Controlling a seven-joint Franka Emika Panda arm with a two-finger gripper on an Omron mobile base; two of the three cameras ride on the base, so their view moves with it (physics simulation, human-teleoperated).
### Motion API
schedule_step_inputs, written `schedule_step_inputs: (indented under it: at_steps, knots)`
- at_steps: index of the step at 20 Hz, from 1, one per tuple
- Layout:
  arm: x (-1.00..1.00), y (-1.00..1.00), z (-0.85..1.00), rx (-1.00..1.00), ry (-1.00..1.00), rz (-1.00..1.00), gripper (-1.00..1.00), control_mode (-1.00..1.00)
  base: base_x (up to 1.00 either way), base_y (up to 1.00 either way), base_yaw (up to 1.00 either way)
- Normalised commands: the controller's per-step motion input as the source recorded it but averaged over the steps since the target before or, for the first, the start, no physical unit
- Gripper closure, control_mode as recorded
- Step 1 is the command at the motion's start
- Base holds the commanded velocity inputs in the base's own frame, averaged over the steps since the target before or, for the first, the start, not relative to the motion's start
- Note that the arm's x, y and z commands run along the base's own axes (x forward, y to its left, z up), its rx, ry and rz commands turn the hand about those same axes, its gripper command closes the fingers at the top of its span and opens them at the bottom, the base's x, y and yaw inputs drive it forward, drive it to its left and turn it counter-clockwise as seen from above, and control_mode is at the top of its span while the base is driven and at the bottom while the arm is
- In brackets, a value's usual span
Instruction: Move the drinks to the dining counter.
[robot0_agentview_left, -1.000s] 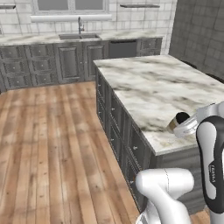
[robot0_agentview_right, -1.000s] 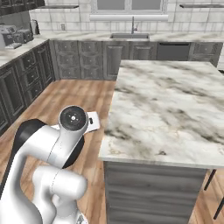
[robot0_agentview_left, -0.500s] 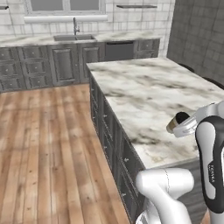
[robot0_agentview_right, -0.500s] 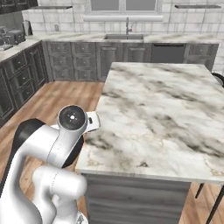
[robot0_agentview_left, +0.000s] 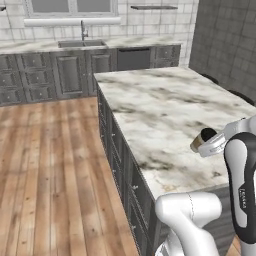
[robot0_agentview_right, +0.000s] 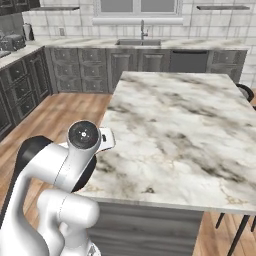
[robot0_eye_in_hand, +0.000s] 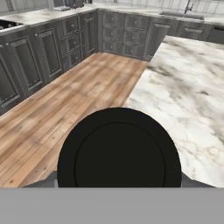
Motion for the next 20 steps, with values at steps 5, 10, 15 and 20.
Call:
schedule_step_inputs:
  at_steps: [5, 10, 15, 20]
  knots:
    - [0.0, 0.0, 0.0, 0.0, 0.0, 0.0, 1.0, 1.0, 0.68, -0.17, 0.04]
    - [0.0, 0.0, 0.0, 0.0, 0.0, 0.0, 1.0, 1.0, 0.88, -0.17, 0.13]
    - [0.0, 0.0, 0.0, 0.0, 0.0, 0.0, 1.0, 1.0, 0.89, -0.16, 0.23]
    - [0.0, 0.0, 0.0, 0.0, 0.0, 0.0, 1.0, 1.0, 0.67, -0.03, 0.11]
